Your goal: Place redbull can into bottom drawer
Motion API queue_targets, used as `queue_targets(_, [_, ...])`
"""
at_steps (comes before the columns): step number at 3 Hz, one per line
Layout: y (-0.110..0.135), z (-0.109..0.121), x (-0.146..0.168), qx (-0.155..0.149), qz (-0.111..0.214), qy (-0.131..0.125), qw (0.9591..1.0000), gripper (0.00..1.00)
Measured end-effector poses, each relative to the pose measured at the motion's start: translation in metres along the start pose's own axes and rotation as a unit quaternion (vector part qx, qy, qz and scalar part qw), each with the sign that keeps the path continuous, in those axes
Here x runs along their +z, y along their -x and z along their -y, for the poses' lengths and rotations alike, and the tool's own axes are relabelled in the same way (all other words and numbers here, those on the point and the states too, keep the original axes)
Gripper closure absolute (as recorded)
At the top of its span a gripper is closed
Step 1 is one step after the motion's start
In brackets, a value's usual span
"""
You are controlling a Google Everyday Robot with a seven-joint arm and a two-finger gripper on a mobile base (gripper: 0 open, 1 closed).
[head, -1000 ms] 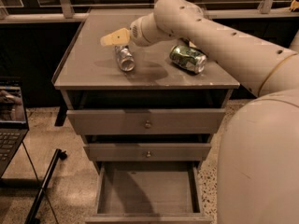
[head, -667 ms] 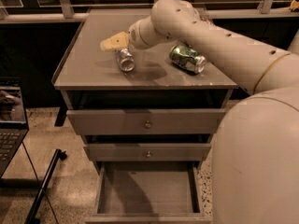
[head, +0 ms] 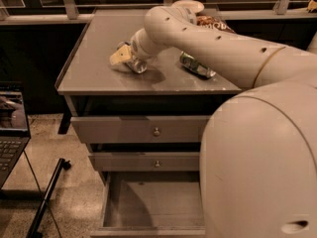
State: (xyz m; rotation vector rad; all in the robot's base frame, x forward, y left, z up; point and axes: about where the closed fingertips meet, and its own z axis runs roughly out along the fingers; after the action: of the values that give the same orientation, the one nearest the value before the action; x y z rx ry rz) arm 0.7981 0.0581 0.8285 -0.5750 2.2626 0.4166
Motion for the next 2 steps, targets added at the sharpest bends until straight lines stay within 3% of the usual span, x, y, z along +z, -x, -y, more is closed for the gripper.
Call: queue_targets(2, [0.0002,0.0011,-0.0002,-0.004,-0.004,-0.006,1.0000,0.64])
